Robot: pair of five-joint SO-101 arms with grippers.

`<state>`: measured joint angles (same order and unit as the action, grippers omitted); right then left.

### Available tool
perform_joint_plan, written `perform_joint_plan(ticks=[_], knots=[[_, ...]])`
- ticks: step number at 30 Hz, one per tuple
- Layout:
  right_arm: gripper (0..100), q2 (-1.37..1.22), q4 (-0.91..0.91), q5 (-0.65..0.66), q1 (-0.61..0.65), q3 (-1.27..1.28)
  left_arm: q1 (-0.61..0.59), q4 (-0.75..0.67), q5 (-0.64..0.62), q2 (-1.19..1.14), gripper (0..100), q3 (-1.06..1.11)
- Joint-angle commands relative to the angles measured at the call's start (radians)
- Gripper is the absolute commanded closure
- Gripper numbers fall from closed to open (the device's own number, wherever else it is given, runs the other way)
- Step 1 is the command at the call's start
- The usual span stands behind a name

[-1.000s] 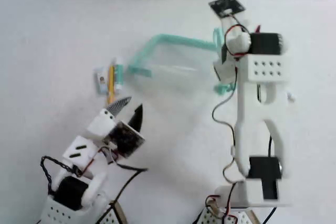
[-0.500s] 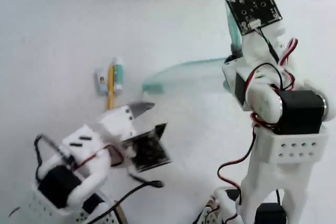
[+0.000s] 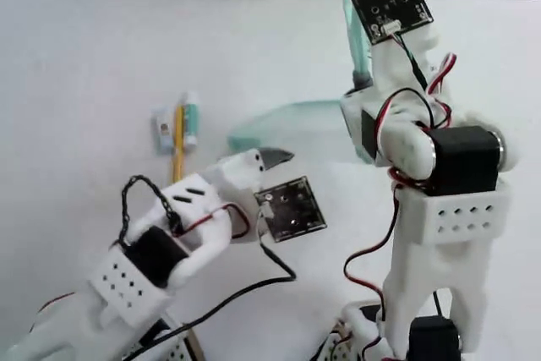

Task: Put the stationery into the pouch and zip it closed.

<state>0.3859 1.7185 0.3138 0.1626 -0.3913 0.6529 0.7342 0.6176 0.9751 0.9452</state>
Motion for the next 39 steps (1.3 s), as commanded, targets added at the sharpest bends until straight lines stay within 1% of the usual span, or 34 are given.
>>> perform_joint_plan(ticks=[1, 4, 7, 12, 15, 21, 23, 27, 29, 31, 33, 35, 39], knots=[[98.1, -0.002, -0.001, -0.015, 0.016, -0.072, -0.013, -0.196, 0.018, -0.119, 75, -0.003], [98.1, -0.002, -0.001, -0.012, 0.019, -0.098, -0.018, -0.33, 0.048, -0.252, 75, -0.006], [98.1, -0.002, -0.001, -0.011, 0.019, -0.098, -0.054, -0.41, 0.052, -0.346, 75, -0.046], [98.1, -0.002, -0.002, -0.009, 0.021, -0.101, -0.067, -0.443, 0.055, -0.443, 75, -0.109], [98.1, -0.004, -0.008, -0.008, 0.019, -0.098, -0.114, -0.491, 0.048, -0.453, 75, -0.141], [98.1, -0.054, -0.005, 0.015, 0.016, -0.098, -0.127, -0.399, 0.052, -0.305, 75, -0.114], [98.1, -0.074, -0.005, 0.011, 0.019, -0.098, -0.125, -0.397, 0.055, -0.269, 75, -0.097], [98.1, -0.077, -0.005, 0.011, 0.021, -0.101, -0.085, -0.399, 0.057, -0.315, 75, -0.074], [98.1, -0.073, -0.002, 0.011, 0.021, -0.101, -0.088, -0.443, 0.058, -0.372, 75, -0.084], [98.1, -0.064, -0.002, 0.011, 0.021, -0.101, -0.107, -0.555, 0.058, -0.432, 75, -0.095], [98.1, -0.059, -0.002, 0.011, 0.021, -0.101, -0.12, -0.632, 0.058, -0.489, 75, -0.114], [98.1, -0.059, -0.002, 0.012, 0.021, -0.101, -0.117, -0.638, 0.06, -0.536, 75, -0.141], [98.1, -0.068, -0.005, 0.018, 0.021, -0.097, -0.101, -0.64, 0.166, -0.607, 75, -0.19]])
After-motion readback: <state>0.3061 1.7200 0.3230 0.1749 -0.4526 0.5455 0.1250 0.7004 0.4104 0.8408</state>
